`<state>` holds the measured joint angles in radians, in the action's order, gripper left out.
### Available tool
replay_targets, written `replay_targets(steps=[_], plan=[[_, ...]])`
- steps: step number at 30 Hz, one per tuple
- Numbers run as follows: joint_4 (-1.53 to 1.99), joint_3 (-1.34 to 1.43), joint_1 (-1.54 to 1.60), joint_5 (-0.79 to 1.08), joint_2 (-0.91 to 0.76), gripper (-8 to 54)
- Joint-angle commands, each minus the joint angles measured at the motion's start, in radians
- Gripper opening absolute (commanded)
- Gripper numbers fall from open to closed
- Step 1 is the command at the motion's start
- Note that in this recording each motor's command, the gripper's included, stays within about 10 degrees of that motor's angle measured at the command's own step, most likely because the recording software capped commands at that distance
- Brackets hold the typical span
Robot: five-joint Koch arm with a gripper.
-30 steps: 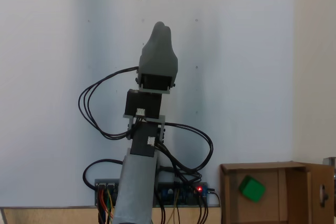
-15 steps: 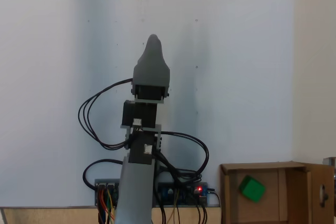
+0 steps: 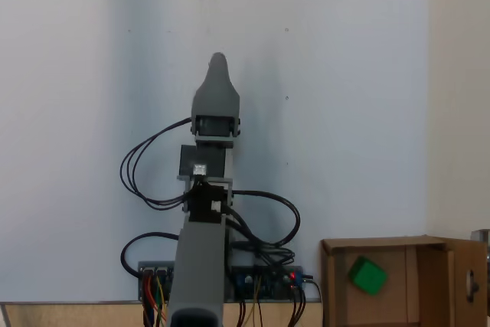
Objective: Grasp a green dice and put it in the bin.
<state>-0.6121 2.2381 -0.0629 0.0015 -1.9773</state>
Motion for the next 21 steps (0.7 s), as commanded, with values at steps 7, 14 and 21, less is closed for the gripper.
replay_targets(steps=[7, 14, 21], plan=[[-0.175, -0.023, 0.005, 0.061, -0.005, 44.6], [-0.194, 0.104, -0.032, 0.064, -0.242, 44.6], [-0.322, 0.135, -0.035, 0.064, -0.262, 44.6]])
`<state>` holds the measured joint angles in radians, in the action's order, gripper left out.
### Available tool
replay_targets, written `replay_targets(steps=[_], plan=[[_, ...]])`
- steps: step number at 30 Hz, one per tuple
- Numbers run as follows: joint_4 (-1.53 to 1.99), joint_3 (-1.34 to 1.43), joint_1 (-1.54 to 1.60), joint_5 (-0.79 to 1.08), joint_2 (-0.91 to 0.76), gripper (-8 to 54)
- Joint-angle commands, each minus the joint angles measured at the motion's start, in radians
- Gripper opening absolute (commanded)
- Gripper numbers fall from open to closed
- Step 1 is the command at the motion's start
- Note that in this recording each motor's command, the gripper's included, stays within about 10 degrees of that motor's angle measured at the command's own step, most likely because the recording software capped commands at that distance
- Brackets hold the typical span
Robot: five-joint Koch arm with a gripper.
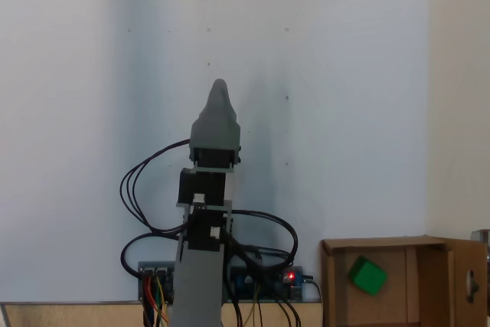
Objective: Grasp a green dice and put it in the bin.
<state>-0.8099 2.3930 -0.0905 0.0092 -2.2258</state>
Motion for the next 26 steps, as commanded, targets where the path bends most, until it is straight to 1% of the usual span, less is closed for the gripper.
replay_targets(steps=[1, 16, 26], plan=[[-0.17, -0.018, -0.006, 0.057, -0.014, 44.6], [-0.534, 0.0, 0.002, 0.055, -0.012, 44.7], [-0.534, 0.026, 0.005, 0.055, -0.011, 44.7]])
